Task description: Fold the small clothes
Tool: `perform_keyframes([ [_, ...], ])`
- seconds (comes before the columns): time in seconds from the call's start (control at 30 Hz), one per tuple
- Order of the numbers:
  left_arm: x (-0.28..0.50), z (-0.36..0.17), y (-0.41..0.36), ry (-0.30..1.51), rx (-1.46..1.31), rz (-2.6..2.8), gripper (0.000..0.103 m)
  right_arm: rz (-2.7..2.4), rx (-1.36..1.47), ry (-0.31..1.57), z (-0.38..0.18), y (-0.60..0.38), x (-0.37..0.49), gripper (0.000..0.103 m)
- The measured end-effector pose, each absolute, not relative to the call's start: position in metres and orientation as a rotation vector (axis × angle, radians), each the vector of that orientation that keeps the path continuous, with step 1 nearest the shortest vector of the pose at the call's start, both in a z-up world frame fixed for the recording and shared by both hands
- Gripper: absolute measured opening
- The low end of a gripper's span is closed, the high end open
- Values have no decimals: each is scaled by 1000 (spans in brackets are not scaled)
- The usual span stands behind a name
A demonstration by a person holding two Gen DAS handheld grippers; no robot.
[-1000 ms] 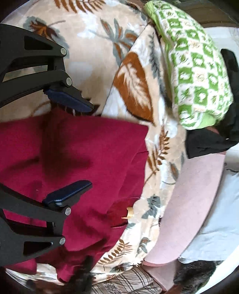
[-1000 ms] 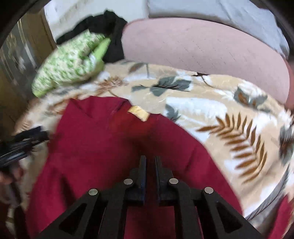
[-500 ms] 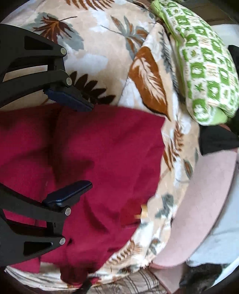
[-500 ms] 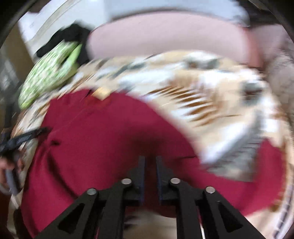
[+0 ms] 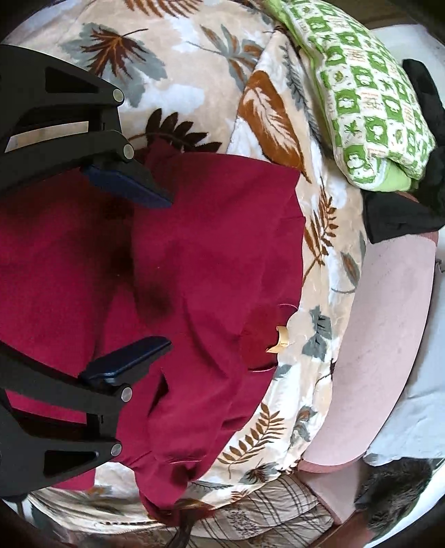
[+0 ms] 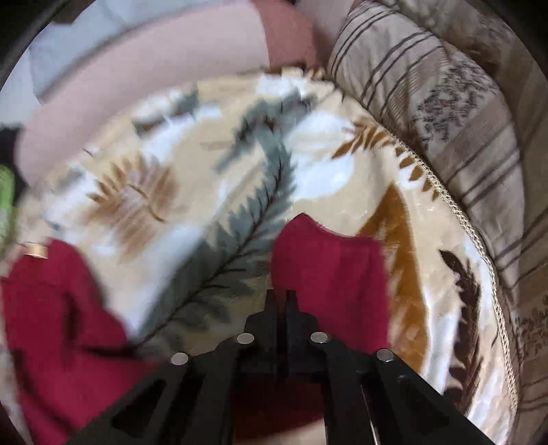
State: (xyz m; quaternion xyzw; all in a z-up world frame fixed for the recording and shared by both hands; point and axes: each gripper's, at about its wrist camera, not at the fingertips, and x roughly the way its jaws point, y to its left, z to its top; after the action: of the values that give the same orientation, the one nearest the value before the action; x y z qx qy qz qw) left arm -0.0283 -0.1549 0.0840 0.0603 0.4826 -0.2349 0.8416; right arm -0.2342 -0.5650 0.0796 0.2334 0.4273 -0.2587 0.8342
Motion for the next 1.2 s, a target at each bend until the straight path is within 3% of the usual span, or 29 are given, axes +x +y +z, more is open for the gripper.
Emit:
perform_keyframes([
  [0.13,-32,83,-154,1033,84,-508,78,-448,437,761,123,-552,-307,3],
  [0.27,-40,81,-163,1043,108,-524,78,-607,383,1028,83,-554,-369,6],
  [0.33,-43,83,-166,1036,115,-532,78,-643,480,1065,66,-563,-393,8],
  [0.53,-45,91,-168,1020,125,-538,78,-606,606,832,107,-544,-397,19],
  [0.63,-43,89,-166,1020,118,-530,78,-661,591,723,139,-540,-398,33],
  [0.7,-41,86,-166,1034,110,-525,78,-612,655,661,149,-545,-392,58],
  [0.8,-44,84,-165,1034,107,-535,78,-509,760,679,151,-553,-368,59],
  [0.9,-46,82,-164,1034,120,-534,78,-468,815,802,121,-554,-327,68],
  [0.97,-44,81,-161,1041,113,-534,78,-463,911,875,84,-560,-307,68],
  [1.07,-42,80,-155,1041,118,-521,78,-485,1166,802,40,-581,-300,68],
  [1.13,-40,80,-150,1041,112,-515,78,-498,1292,753,16,-590,-301,63],
  [1.2,-38,81,-144,1039,101,-511,78,-498,1321,755,6,-594,-300,24],
])
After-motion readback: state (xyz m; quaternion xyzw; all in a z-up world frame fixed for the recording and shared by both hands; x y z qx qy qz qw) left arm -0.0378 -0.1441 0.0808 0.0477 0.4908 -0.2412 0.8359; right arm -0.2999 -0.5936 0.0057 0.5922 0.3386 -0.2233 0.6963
